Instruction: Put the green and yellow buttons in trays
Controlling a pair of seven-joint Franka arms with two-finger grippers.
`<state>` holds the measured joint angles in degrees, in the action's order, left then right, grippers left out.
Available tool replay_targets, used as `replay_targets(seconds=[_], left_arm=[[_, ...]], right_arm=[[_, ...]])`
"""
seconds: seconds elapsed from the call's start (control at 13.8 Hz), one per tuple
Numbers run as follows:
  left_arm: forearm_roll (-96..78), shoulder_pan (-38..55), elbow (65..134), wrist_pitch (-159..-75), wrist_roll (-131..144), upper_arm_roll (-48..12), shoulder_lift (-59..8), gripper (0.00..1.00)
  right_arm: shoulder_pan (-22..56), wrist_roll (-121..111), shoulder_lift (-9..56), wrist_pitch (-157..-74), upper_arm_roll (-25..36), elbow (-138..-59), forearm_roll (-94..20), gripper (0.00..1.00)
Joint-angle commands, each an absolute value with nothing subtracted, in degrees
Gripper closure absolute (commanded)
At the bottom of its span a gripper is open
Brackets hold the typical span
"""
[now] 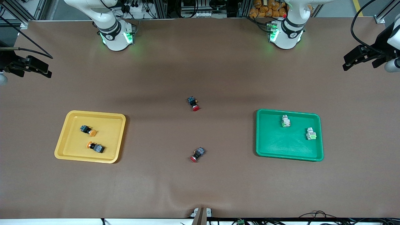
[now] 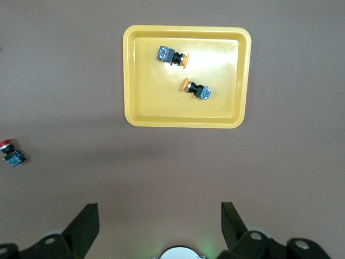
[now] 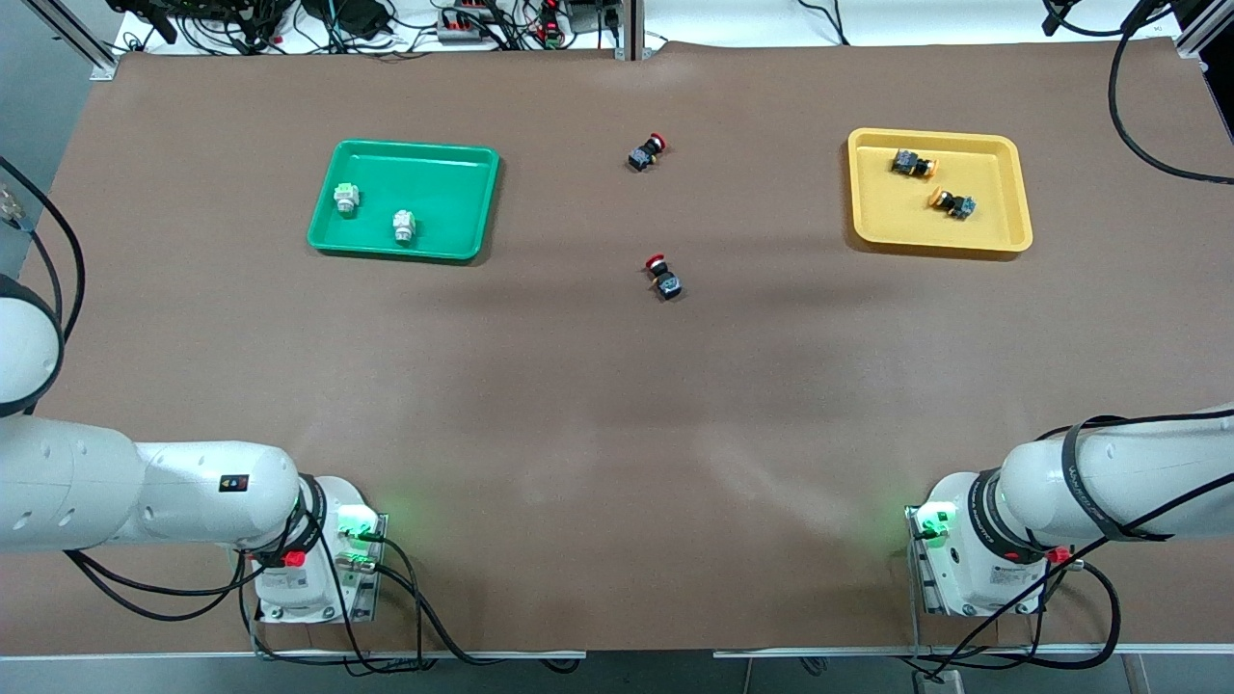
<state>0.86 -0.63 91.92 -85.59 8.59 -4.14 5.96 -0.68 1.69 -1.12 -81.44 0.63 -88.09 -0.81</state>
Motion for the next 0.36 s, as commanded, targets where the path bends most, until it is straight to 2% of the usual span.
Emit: replay_targets(seconds=[0.0, 0.29], left_arm=[[0.53, -1.14, 91.32, -84.55, 7.12, -4.22, 6.07, 0.00], [0.44, -1.14, 91.23, -84.64, 7.12, -4.22, 5.80, 0.00]], right_arm=[[0.17, 1.14, -0.97, -80.95, 1.14, -87.89, 0.09, 0.00], [0.09, 1.14, -1.05, -81.04, 1.14, -87.72, 0.09, 0.00]])
